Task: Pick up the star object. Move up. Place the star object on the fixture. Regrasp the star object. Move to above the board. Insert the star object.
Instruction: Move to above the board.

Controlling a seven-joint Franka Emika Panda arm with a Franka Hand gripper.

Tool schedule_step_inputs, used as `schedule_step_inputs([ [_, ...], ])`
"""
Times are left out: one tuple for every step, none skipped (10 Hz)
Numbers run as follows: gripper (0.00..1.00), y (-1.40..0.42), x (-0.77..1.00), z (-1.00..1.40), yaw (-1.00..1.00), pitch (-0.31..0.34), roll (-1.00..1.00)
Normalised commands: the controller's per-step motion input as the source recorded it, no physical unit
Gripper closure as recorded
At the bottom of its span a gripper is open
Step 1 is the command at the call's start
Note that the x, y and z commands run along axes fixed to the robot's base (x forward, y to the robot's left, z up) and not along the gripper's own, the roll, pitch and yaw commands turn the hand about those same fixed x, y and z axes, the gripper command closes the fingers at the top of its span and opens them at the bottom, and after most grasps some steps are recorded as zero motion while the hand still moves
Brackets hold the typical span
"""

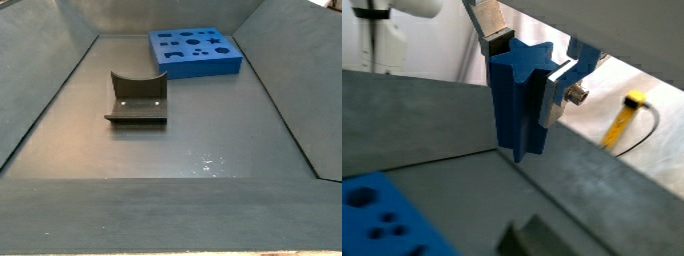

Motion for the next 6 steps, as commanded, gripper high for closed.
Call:
schedule_step_inputs([
  [1.00,-0.67,-1.00,0.19,-0.13,-0.134,-1.00],
  [1.00,-0.61,-0.96,0.17,-0.14,-0.126,-1.00],
  [1.00,-0.38,-0.66,0.11,-0.15,-0.129,-1.00],
  [1.00,-0.20,-0.41,0.05,-0.15,-0.119,-1.00],
  [1.00,-0.05,-0.17,0.02,-0.15,-0.097,-1.00],
  [1.00,-0.01,-0.07,0.00,-0.15,-0.079,-1.00],
])
